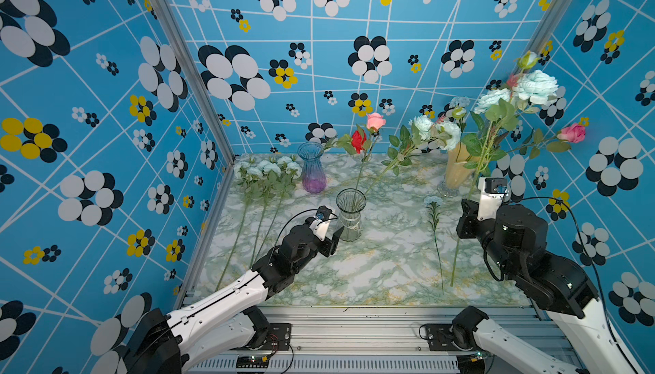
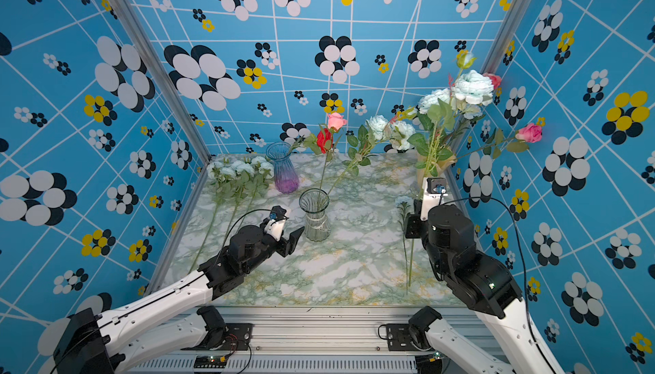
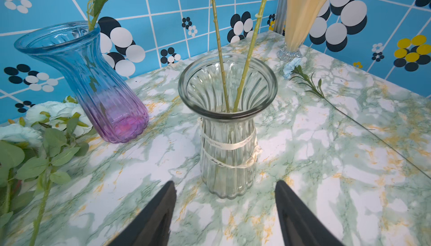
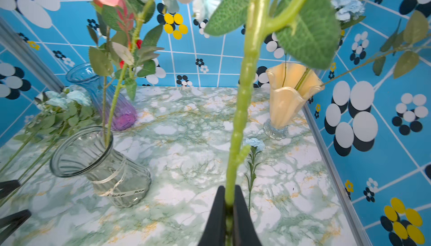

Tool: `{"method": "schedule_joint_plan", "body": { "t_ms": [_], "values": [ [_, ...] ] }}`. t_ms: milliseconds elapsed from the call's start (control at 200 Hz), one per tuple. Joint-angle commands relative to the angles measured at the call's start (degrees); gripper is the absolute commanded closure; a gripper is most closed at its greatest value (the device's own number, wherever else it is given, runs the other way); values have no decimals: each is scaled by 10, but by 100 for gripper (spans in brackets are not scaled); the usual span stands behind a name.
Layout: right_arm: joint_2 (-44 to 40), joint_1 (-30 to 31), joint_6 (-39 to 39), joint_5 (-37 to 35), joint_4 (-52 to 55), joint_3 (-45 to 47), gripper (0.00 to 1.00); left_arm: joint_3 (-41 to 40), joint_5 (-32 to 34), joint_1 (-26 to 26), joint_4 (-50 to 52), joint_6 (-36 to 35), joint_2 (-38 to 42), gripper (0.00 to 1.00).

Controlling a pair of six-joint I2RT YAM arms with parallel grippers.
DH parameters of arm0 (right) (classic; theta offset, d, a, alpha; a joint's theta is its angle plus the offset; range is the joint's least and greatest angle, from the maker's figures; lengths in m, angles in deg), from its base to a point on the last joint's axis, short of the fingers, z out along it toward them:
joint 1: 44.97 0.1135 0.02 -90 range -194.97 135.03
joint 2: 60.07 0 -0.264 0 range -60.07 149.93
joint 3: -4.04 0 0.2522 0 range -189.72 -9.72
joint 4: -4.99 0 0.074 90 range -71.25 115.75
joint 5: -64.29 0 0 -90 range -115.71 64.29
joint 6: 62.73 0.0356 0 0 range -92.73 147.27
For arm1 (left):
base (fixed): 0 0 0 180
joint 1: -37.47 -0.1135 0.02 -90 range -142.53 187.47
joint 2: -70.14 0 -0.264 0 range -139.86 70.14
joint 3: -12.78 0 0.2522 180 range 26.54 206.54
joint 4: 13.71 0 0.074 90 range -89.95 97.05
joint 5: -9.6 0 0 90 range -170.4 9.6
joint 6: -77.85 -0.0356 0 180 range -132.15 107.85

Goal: Pick out blue flowers from the vase
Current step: Place the flower at the center of the board.

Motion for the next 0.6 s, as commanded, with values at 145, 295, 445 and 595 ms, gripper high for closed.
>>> {"method": "schedule_joint_plan", "body": {
  "t_ms": [145, 295, 445, 595],
  "values": [
    [-4, -98, 39, 63, -17, 67, 100, -7, 43, 3, -32, -20, 39, 30],
    [22, -135, 48, 120, -41, 88, 100, -6, 45, 3, -26, -20, 42, 30],
    [58, -175, 64, 198, -78, 122, 100, -3, 47, 3, -23, -21, 45, 30],
    [90, -194, 71, 248, -107, 142, 100, -4, 50, 3, -23, -21, 43, 30]
  ]
}}
